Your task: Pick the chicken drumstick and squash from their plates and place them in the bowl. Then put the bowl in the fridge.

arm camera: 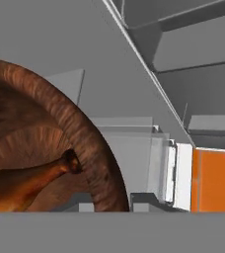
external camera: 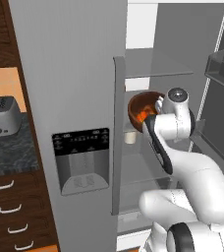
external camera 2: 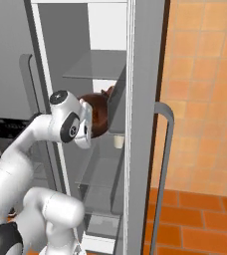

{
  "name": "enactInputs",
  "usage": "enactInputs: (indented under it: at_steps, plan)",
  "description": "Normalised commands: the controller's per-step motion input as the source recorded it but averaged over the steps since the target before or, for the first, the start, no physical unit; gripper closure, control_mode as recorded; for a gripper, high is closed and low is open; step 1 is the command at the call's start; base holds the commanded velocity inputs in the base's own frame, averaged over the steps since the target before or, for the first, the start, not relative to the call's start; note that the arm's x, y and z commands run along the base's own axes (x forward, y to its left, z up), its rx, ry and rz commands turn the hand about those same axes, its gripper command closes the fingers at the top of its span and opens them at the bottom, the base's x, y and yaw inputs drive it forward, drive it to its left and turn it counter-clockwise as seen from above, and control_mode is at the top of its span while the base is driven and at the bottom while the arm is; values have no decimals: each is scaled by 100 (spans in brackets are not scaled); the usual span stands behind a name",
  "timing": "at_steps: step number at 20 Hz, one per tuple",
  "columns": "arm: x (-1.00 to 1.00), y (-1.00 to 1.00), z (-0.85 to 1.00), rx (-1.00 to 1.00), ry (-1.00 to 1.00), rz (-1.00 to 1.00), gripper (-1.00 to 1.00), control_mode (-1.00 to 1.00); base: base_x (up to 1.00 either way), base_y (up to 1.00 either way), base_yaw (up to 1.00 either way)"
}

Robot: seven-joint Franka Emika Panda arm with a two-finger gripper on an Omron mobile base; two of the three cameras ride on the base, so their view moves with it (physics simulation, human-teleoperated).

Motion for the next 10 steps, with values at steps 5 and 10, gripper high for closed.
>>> enactInputs:
  at_steps: [5, 10]
  plan:
    - [81, 0, -22, 8, -3, 2, 100, -100, 0, 0, 0]
    - [33, -22, -33, 9, 0, 0, 100, -100, 0, 0, 0]
